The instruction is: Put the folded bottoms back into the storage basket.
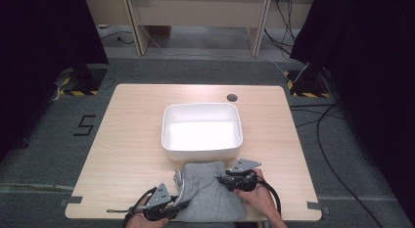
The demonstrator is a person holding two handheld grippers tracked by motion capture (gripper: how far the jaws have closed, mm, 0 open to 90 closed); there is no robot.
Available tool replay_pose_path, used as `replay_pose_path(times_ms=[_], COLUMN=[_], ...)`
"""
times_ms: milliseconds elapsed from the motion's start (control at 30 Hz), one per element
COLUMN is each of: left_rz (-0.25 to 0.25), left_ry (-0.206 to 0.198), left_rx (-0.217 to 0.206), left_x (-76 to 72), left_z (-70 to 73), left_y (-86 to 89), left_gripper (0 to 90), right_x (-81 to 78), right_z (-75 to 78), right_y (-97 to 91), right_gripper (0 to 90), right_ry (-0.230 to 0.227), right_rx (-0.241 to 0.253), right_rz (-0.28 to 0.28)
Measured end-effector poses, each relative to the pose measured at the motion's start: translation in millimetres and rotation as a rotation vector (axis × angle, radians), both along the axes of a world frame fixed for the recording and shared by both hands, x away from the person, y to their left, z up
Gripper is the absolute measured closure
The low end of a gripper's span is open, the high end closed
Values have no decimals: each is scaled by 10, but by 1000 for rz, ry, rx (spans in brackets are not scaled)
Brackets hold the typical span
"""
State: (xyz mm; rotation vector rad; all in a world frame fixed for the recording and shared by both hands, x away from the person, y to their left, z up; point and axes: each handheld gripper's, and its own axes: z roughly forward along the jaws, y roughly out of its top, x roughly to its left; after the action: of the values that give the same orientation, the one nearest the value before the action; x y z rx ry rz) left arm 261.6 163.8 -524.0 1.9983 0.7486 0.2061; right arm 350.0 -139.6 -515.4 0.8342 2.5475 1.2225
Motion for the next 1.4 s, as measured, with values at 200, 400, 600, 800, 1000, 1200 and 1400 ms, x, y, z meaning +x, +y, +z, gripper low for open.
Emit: replay_pose_path(times_ms=[200, 400, 600, 800, 1000, 1200, 1400], left_rz=[0, -16, -24, -34, -44, -58, -68], left_ry=[-2, -29, -53, -66, -73, -99, -124], left_rx=[-9, -8, -16, -44, -49, -51, -53], left_x=[9, -20, -56, -104, -164, -182, -180], left_z=[53, 132, 243, 398, 545, 684, 813], left_y=[29, 35, 41, 53, 54, 54, 49], left_gripper=[727, 728, 728, 728, 727, 728, 728], right_x=[-55, -119, -173, -258, -323, -363, -406], right_z=[59, 170, 276, 428, 524, 623, 762], right_y=[-47, -39, -36, -49, -49, -59, -92], right_gripper=[710, 721, 725, 726, 727, 729, 730], right_ry=[-23, -56, -82, -118, -145, -167, -205], right_rx=[46, 66, 89, 110, 120, 145, 165], right_rz=[24, 51, 60, 72, 76, 77, 75])
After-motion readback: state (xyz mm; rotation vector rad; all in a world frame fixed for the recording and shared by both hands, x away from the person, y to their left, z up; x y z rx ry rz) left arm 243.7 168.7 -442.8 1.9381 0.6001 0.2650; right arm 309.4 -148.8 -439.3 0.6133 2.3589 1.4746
